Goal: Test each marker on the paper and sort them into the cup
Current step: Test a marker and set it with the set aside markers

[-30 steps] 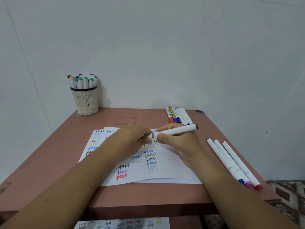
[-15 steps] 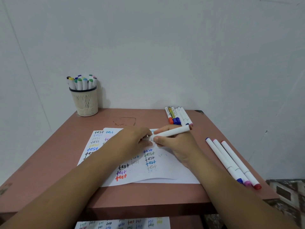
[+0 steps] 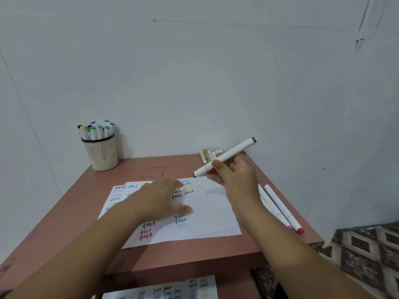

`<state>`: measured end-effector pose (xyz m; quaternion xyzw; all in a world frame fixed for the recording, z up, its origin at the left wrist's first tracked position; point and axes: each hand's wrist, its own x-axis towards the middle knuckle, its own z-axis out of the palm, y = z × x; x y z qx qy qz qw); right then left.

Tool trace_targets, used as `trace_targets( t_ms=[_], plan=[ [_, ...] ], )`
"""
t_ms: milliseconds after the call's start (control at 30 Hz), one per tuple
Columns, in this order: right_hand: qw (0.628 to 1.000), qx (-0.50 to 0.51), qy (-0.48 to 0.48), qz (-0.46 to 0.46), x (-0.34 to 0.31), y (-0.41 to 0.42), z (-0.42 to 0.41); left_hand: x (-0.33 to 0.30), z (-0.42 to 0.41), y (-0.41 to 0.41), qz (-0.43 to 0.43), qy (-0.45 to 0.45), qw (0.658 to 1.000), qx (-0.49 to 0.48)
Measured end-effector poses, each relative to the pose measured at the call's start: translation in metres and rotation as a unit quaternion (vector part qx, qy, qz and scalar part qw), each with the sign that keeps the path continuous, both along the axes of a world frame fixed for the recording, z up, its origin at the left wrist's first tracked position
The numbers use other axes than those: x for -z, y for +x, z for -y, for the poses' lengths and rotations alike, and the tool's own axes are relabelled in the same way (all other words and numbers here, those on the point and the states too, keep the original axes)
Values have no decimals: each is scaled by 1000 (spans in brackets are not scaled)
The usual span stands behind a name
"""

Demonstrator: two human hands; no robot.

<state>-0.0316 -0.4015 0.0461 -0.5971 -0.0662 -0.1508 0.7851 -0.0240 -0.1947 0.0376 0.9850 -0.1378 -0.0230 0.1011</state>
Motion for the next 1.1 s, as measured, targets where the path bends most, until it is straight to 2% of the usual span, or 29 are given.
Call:
trace_targets(
  t_ms=[100, 167, 233, 300, 467, 600, 733, 1100],
  plan=[
    [998, -5, -62, -1, -19, -23, 26, -3, 19, -7, 22, -71, 997, 2],
    [984, 29, -177, -25, -28, -35, 52, -5, 39, -14, 50, -101, 993, 22],
    [937, 93, -334, -37, -32, -45, 84, -7, 63, -20, 71, -119, 989, 43],
    [890, 142, -432, -49, -30, -51, 110, -5, 85, -23, 81, -129, 986, 68],
    [802, 171, -554, -141, -7, -56, 151, 7, 143, -20, 78, -60, 988, 119],
    [763, 136, -607, -178, 11, -47, 154, 18, 173, -18, 85, -14, 988, 126],
    [759, 151, -606, -185, 23, -38, 156, 26, 184, -11, 87, -13, 988, 124],
    [822, 122, -518, -201, 30, -38, 160, 33, 176, 6, 71, -33, 987, 138]
  ],
)
